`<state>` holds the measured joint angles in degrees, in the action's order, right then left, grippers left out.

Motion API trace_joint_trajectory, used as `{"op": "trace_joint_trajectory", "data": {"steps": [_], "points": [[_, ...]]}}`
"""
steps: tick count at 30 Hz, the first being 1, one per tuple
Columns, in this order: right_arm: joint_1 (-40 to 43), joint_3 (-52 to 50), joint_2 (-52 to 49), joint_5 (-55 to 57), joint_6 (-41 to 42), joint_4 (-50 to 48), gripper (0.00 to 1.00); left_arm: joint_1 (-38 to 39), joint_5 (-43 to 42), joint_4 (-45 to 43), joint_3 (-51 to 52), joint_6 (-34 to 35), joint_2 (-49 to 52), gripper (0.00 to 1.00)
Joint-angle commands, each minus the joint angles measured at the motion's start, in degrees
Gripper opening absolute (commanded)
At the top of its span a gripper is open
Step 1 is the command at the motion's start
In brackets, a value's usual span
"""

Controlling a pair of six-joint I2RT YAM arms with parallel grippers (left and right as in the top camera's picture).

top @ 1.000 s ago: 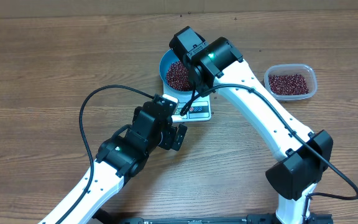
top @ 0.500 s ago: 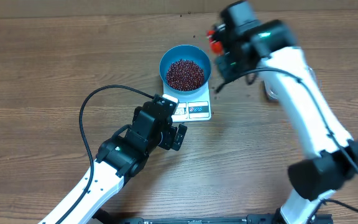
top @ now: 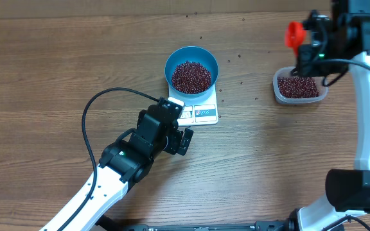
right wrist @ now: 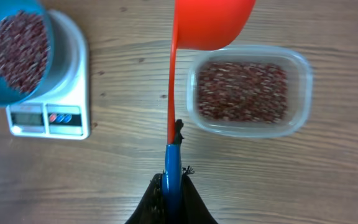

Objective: Scoop item into bowl and weigh 150g on scale
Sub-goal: 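Move the red scoop with right gripper back to the tub, then carry the scoop with right gripper over the teal bowl and tip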

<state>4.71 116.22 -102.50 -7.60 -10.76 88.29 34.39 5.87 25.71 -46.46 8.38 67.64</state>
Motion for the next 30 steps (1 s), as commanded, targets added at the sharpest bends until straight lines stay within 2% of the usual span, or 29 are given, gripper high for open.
{"op": "trace_joint_trajectory", "data": {"steps": [1,6,12,23,30], "points": [[2.38,-0.72,0.48,-3.10,-1.18,-0.22,0.04,-0.35,0.70,-0.02,-0.31,-0.70,0.24,1.00],[2.08,-1.53,0.44,-13.09,-5.99,-1.44,0.04,-0.35,0.68,-0.02,-0.31,-0.68,0.24,1.00],[-6.32,-1.53,-0.61,-13.42,-7.13,-7.06,0.04,-0.35,0.70,-0.02,-0.31,-0.68,0.24,1.00],[-21.57,-1.53,-8.07,-3.74,-10.75,-10.19,0.04,-0.35,0.68,-0.02,-0.31,-0.68,0.24,1.00],[-25.90,-1.53,-15.37,0.74,-10.80,-10.49,0.04,-0.35,0.70,-0.02,-0.31,-0.68,0.24,0.99]]}}
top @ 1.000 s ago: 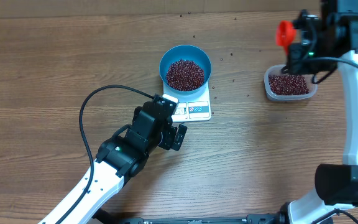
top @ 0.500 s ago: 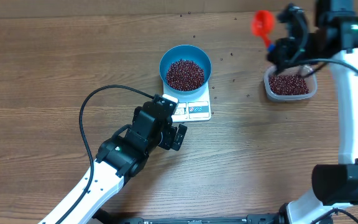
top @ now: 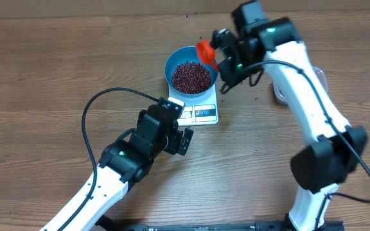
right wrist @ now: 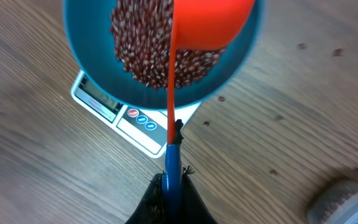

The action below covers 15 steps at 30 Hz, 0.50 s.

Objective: Scoop item into bowl and weigh 150g on scale
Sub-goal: 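Carry the scoop with right gripper over the teal bowl and tip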

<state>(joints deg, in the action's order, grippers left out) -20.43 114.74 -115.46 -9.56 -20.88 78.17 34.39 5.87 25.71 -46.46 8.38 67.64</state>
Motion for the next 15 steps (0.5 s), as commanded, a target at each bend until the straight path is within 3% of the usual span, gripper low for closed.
{"op": "trace_joint_trajectory", "data": {"steps": [1,15], "points": [[-1.14,-0.04,-3.34,2.84,-0.70,-0.48,0.04,-0.35,0.70,-0.02,-0.31,-0.68,0.24,1.00],[-3.69,-0.04,-7.93,11.06,1.57,-4.52,0.04,-0.35,0.68,-0.02,-0.31,-0.68,0.22,1.00]]}}
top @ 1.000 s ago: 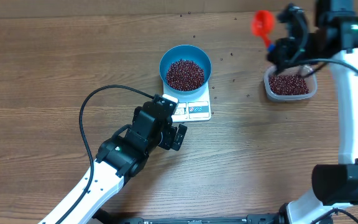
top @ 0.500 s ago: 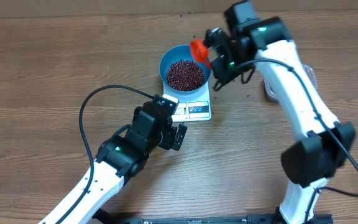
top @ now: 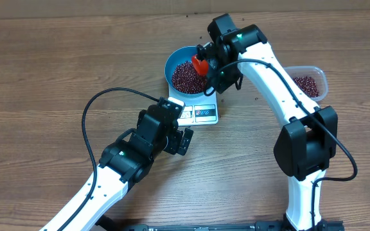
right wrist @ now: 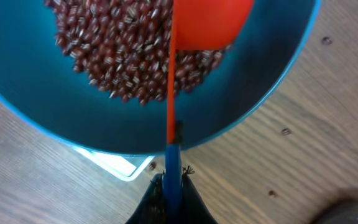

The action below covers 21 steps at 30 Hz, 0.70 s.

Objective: Scoop item into bowl and weigh 150g on scale
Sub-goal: 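Carry the scoop with right gripper over the teal bowl and tip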

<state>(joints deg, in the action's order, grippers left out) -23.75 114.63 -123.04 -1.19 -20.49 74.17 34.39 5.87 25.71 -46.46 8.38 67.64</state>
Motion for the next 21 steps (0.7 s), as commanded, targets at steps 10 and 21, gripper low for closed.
{"op": "trace_joint_trajectory", "data": {"steps": [10,21], "points": [[-0.37,0.07,-0.52,2.86,1.16,-1.29,0.04,-0.35,0.68,-0.02,-0.31,-0.68,0.24,1.00],[-0.42,0.07,-3.13,2.45,1.18,0.13,0.04,-0.35,0.68,-0.02,-0.31,-0.68,0.24,1.00]]}}
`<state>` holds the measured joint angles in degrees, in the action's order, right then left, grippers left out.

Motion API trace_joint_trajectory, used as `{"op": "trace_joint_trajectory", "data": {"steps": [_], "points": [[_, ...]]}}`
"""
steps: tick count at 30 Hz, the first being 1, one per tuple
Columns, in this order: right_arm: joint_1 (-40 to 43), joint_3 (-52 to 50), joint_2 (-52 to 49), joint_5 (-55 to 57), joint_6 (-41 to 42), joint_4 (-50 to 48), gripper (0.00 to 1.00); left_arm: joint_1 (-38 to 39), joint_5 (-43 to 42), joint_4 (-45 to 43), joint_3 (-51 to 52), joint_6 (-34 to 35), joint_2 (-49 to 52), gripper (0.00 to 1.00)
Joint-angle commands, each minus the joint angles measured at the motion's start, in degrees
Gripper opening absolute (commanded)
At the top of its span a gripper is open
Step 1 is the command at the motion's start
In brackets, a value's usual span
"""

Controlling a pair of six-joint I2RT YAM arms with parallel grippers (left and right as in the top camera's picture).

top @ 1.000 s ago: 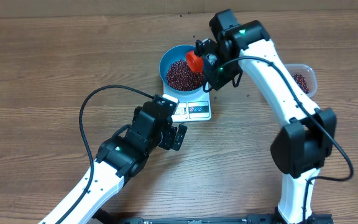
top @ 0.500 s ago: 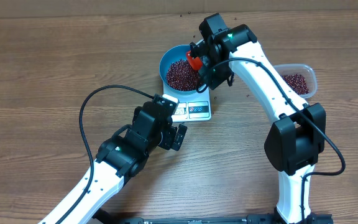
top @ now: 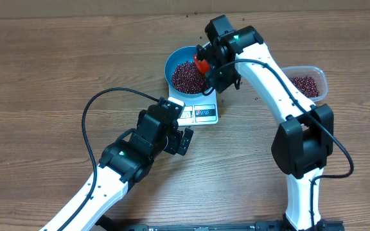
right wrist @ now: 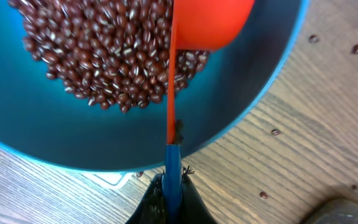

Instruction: Scoop item into bowl and weigh 150g on scale

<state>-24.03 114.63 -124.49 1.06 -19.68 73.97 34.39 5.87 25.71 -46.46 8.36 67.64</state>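
A blue bowl (top: 176, 61) heaped with red beans (top: 187, 76) stands on the white scale (top: 198, 114). My right gripper (right wrist: 171, 186) is shut on the blue handle of an orange scoop (right wrist: 210, 23), whose cup hangs over the beans inside the bowl (right wrist: 55, 134). In the overhead view the scoop (top: 200, 65) sits at the bowl's right side. The clear container (top: 305, 83) of beans stands at the far right. My left gripper (top: 184, 140) is just below the scale's front left corner; its jaws cannot be made out.
Loose beans (right wrist: 274, 132) lie scattered on the wood to the right of the bowl and behind it. A black cable (top: 101, 102) loops over the table from the left arm.
The scoop has shifted slightly further over the beans in the bowl. The left arm has not moved.
My right gripper held the scoop above the clear bean container at the right. Then it held the scoop at the bowl's right rim, then low inside the bowl over the beans, where it is now. The left arm stayed by the scale throughout.
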Motion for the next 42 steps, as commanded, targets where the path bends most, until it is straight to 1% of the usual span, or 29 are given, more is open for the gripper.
{"op": "trace_joint_trajectory", "data": {"steps": [1,13,21,25,30,42], "points": [[-0.31,0.07,-2.19,0.17,0.35,0.92,0.04,-0.35,0.70,-0.02,-0.31,-0.66,0.24,0.99],[-1.64,0.59,-2.49,-1.62,0.33,2.67,0.04,-0.35,0.68,-0.02,-0.31,-0.66,0.24,1.00],[-1.62,4.52,-2.49,-6.38,-0.15,4.59,0.04,-0.35,0.68,-0.02,-0.31,-0.66,0.24,1.00],[-1.62,6.29,-2.49,-6.80,-0.15,6.08,0.04,-0.35,0.70,-0.02,-0.31,-0.68,0.24,1.00],[-1.62,6.43,-2.51,-10.36,-1.84,8.33,0.04,-0.35,0.68,-0.02,-0.31,-0.66,0.24,1.00],[-1.62,6.43,-2.51,-13.40,-3.04,10.78,0.04,-0.35,0.68,-0.02,-0.31,-0.68,0.22,1.00]]}}
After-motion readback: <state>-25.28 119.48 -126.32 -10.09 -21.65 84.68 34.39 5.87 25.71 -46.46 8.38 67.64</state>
